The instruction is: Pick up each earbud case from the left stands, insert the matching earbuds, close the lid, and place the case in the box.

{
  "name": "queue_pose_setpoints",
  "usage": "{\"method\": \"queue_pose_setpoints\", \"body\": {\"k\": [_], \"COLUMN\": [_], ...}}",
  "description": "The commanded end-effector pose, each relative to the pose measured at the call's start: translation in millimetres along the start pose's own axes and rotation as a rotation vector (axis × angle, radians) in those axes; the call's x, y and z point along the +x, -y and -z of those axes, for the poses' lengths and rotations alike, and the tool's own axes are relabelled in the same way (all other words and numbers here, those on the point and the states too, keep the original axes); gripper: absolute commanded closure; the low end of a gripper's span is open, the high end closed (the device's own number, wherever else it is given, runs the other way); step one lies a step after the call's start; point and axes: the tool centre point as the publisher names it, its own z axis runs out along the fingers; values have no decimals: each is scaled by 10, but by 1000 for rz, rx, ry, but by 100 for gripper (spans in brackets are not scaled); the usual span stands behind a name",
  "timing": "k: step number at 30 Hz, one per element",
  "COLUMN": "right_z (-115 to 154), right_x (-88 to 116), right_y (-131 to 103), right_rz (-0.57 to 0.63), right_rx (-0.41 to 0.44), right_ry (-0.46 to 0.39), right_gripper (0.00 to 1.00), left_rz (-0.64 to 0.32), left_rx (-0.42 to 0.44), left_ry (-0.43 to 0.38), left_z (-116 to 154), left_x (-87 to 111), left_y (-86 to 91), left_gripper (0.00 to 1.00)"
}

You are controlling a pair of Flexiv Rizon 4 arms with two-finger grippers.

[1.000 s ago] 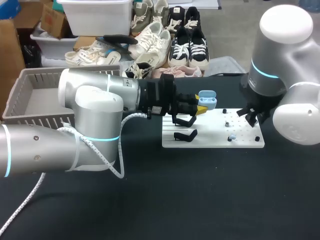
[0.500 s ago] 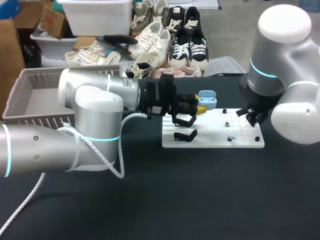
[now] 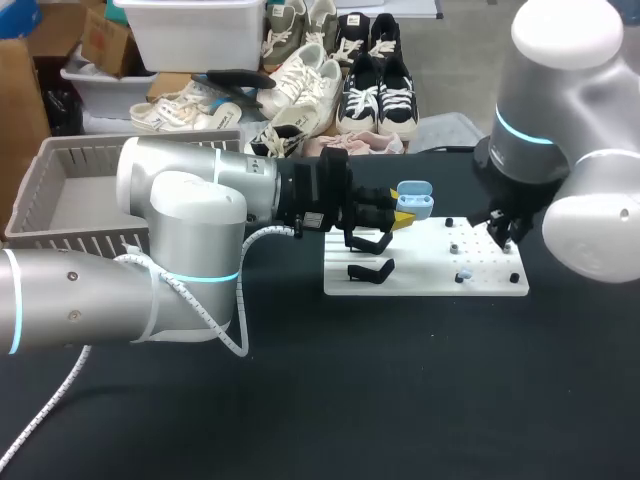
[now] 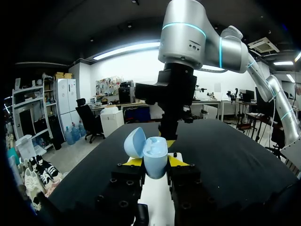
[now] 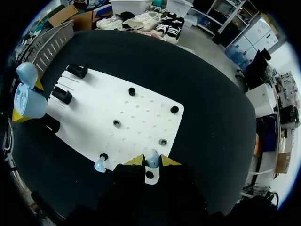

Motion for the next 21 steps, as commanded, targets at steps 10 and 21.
{"method": "queue_pose_setpoints", "body": {"k": [10, 21], "right_z": [104, 117], "right_x": [108, 74], "right_y": [-40, -42], "right_rz": [-5, -48], "right_rx": [23, 41], "right_ry": [5, 1], "right_gripper": [100, 100], "left_rz": [-1, -1], "left_rx": [-6, -6], "left_ry": [2, 2], "left_z": [0, 0], "left_x": [4, 4], "left_y": [16, 16], "left_gripper": [100, 100]}}
